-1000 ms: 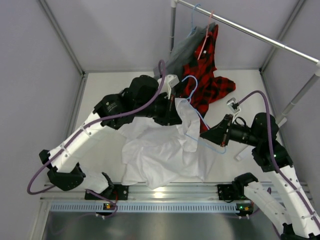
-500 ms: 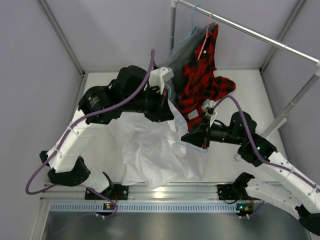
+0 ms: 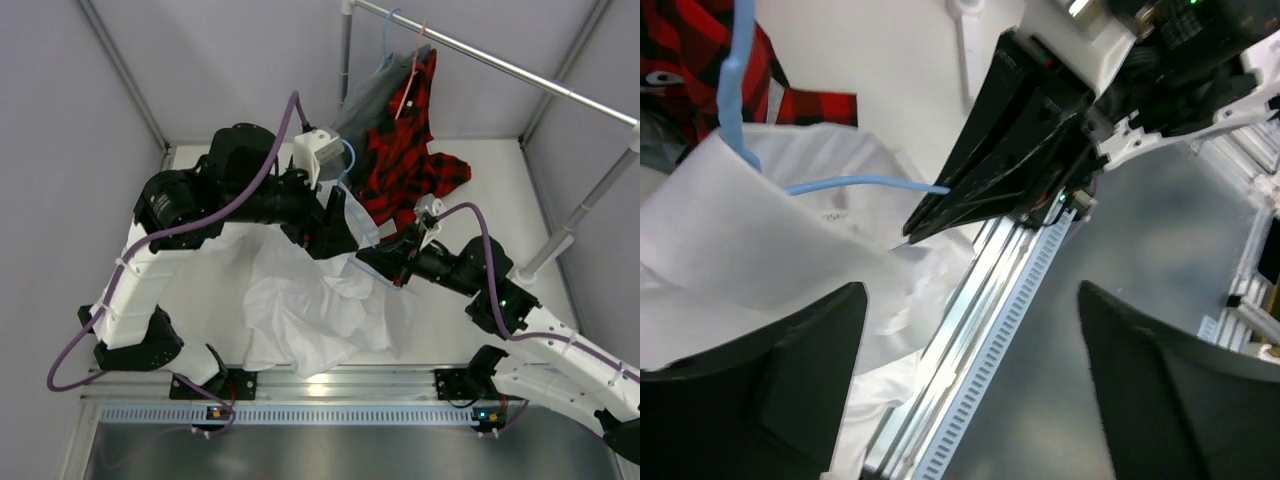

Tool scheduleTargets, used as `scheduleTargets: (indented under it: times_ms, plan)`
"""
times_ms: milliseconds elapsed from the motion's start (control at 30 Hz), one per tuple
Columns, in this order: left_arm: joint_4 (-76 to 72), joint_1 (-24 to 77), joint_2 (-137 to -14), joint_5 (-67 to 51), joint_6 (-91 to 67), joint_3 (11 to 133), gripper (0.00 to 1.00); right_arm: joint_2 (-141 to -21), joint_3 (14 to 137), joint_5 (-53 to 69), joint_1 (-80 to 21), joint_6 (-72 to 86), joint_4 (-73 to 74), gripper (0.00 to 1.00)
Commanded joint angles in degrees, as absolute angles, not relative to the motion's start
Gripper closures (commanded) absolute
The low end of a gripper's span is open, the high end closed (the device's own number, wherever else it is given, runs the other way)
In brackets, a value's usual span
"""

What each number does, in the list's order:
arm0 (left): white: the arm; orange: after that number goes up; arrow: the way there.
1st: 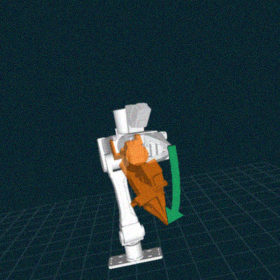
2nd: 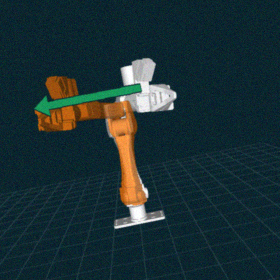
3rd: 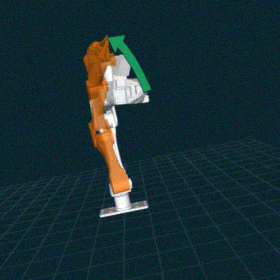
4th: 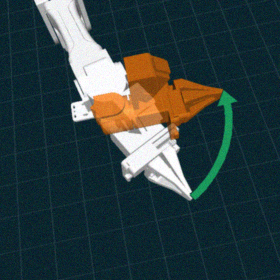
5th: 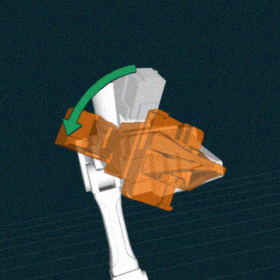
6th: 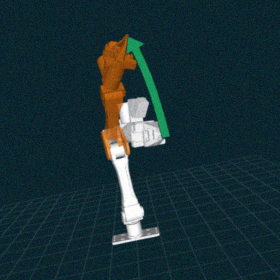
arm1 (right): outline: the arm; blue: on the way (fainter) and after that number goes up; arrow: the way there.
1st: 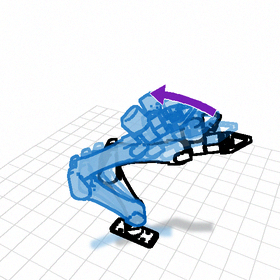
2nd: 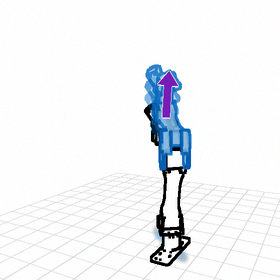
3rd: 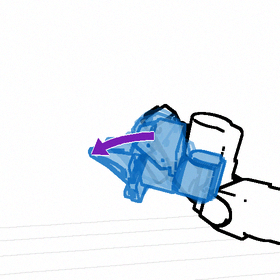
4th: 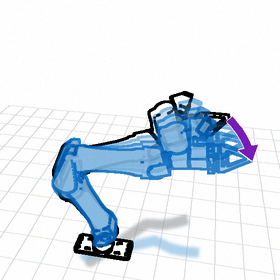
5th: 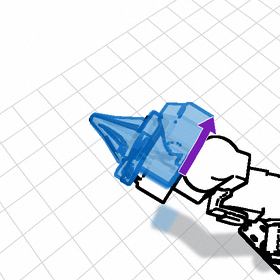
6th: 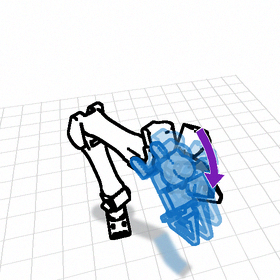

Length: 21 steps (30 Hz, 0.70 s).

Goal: Place the shirt on the hanger

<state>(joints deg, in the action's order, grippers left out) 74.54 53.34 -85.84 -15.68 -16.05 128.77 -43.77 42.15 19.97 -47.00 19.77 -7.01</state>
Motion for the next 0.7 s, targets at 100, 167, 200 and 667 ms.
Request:
scheduleTargets:
  times_ms: [100,167,200,667]
  plan:
    - [69.80,53.53,-85.35,-12.32,-10.39,138.96,0.01,-41.75,39.90,14.77,-47.90,19.60,-23.99,1.00]
    - [63.07,53.53,-80.98,-4.62,-8.36,136.42,0.01,-41.75,40.16,14.85,-47.90,18.81,-24.17,1.00]
    - [60.15,53.53,-79.29,-1.44,-6.00,131.62,0.02,-41.57,40.17,15.20,-47.90,18.29,-24.08,1.00]
    - [46.32,37.53,-82.00,-25.12,12.47,123.31,0.04,-33.49,39.02,22.84,-42.64,17.23,-16.01,1.00]
